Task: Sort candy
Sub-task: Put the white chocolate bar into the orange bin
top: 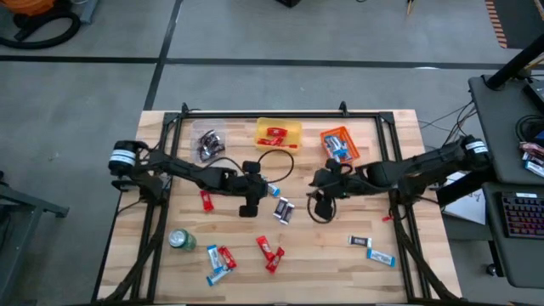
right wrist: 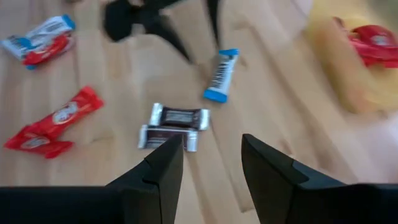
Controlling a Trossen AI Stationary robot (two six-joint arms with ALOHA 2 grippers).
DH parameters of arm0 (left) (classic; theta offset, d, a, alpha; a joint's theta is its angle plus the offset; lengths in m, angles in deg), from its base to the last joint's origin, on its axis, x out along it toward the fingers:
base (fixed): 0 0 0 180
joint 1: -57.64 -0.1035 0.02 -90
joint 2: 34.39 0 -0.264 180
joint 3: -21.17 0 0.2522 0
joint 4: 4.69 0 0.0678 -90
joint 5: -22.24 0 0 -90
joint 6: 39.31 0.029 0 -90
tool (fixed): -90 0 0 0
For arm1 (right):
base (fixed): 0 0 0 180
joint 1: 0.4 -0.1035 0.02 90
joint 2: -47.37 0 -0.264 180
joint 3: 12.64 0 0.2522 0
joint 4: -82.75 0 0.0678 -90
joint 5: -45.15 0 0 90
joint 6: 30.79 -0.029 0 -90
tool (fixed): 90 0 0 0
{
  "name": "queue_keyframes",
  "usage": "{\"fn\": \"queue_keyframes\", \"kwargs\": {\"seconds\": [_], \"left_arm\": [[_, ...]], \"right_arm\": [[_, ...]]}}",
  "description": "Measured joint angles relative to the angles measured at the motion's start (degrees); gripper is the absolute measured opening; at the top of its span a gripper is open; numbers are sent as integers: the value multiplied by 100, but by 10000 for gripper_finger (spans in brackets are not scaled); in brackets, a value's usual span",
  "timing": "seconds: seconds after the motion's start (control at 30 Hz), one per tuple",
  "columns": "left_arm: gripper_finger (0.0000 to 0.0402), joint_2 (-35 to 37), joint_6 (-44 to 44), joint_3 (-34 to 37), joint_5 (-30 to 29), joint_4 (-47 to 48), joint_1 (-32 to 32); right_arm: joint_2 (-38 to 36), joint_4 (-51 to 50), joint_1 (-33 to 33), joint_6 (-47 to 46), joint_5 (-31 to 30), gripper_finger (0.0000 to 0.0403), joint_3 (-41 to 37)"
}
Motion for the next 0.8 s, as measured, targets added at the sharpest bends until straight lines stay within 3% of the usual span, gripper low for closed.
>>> {"fn": "queue_keyframes", "kwargs": {"seconds": [0.17,0.33,0.6,0.8], "left_arm": [[166,-337,243,2,19,-303,-333],[159,-543,306,2,416,-402,-623],[152,-613,361,18,602,-403,-707],[95,-615,223,20,624,-383,-705]], "right_arm": [[0,404,-303,-87,9,151,-186],[0,847,-437,-101,10,151,-409],[0,1178,-479,-329,9,151,-650],[32,1827,-492,-299,2,150,-967]]}}
